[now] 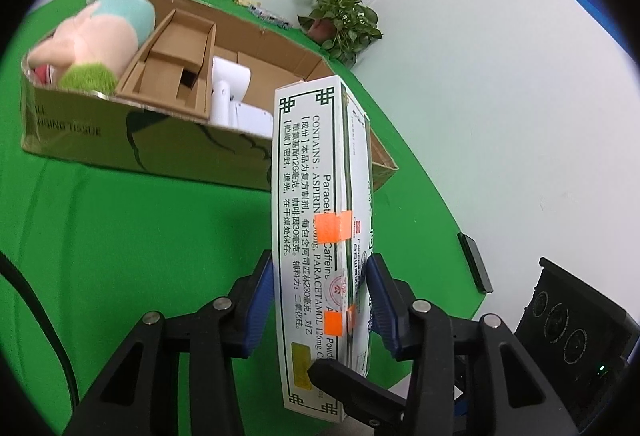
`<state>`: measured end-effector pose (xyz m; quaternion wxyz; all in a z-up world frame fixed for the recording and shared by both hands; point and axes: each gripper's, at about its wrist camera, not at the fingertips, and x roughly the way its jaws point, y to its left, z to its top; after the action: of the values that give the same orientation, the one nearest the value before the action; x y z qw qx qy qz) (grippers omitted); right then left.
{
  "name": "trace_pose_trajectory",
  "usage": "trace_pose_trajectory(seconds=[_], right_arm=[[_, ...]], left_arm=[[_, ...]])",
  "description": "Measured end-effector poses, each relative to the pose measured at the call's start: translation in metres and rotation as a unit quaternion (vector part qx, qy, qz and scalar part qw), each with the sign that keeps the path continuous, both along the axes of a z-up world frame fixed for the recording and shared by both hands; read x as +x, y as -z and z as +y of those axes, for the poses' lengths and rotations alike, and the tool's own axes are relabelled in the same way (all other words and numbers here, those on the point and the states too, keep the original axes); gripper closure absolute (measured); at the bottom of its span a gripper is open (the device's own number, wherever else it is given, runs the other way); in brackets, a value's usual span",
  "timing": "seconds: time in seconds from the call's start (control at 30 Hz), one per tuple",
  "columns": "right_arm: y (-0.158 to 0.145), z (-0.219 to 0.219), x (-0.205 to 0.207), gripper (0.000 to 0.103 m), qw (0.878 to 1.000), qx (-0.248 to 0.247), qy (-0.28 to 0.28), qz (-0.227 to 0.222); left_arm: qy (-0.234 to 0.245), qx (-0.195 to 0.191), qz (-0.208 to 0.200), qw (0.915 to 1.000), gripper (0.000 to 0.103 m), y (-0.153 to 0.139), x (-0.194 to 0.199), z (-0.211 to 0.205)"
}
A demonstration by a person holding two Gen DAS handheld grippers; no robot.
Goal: Organize objects
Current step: 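Close the right gripper on the medicine box and lift it, then carry the medicine box with the right gripper over the open box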
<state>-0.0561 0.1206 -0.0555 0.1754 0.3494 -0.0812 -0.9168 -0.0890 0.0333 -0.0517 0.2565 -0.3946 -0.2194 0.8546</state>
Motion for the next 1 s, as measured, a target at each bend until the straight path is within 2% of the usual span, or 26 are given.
trace_pose_trajectory(seconds=[0.43, 0.77, 0.87, 1.0], right_arm=[[-0.029, 0.008, -0.001, 0.045, 0.999, -0.009, 0.025, 0.038], [-0.048, 0.019, -0.006, 0.045, 0.998, -0.018, 0.039, 0.055], [-0.061, 0.018, -0.015, 0.045, 0.997, -0.003, 0.033, 0.069], [-0.094, 0.021, -0.033, 0.045, 0.996, 0.002, 0.031, 0.087]], left_arm=[[0.016, -0.036, 0.054, 0.9978, 0.061, -0.038, -0.004, 0.016], [0.016, -0.050, 0.070, 0.9962, 0.061, -0.058, -0.010, 0.026], [0.015, -0.052, 0.077, 0.9956, 0.061, -0.075, -0.021, 0.027], [0.013, -0.049, 0.097, 0.9940, 0.062, -0.106, -0.040, 0.028]])
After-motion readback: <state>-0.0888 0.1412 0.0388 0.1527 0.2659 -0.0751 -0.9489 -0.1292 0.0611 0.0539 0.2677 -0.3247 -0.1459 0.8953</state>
